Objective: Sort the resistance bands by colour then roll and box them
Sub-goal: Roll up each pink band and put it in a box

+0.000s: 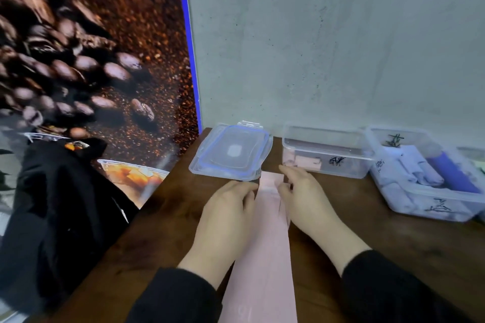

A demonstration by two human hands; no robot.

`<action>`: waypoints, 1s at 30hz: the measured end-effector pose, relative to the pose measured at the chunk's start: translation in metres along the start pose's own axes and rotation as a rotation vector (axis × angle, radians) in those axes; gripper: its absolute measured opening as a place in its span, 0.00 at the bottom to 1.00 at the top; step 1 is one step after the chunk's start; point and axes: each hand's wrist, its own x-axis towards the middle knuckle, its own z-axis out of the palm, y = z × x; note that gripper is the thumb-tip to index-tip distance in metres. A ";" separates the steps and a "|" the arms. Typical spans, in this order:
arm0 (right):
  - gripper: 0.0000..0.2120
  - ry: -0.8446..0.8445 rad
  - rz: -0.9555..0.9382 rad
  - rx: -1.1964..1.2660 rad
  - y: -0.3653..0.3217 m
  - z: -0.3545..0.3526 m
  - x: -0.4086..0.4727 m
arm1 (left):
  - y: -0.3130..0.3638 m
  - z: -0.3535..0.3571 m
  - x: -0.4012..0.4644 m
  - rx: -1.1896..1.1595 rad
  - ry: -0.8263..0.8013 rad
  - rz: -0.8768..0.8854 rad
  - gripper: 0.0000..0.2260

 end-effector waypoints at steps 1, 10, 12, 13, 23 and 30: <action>0.21 -0.010 -0.001 -0.045 0.001 0.003 0.004 | -0.002 0.001 -0.002 -0.012 -0.013 0.006 0.13; 0.08 0.233 -0.111 0.065 -0.008 -0.009 -0.004 | 0.000 0.003 0.000 -0.092 0.028 0.104 0.17; 0.08 0.232 -0.067 0.225 -0.019 -0.026 -0.015 | -0.001 -0.002 -0.001 -0.089 -0.017 0.060 0.25; 0.08 0.211 -0.028 0.327 -0.026 -0.036 -0.022 | -0.001 -0.005 -0.001 -0.114 -0.065 0.032 0.28; 0.11 0.264 -0.012 0.684 -0.062 -0.142 -0.072 | 0.055 -0.038 -0.026 -0.341 -0.438 0.025 0.09; 0.08 0.360 -0.046 0.664 -0.075 -0.209 -0.093 | 0.102 -0.048 -0.059 -0.459 -0.560 0.028 0.10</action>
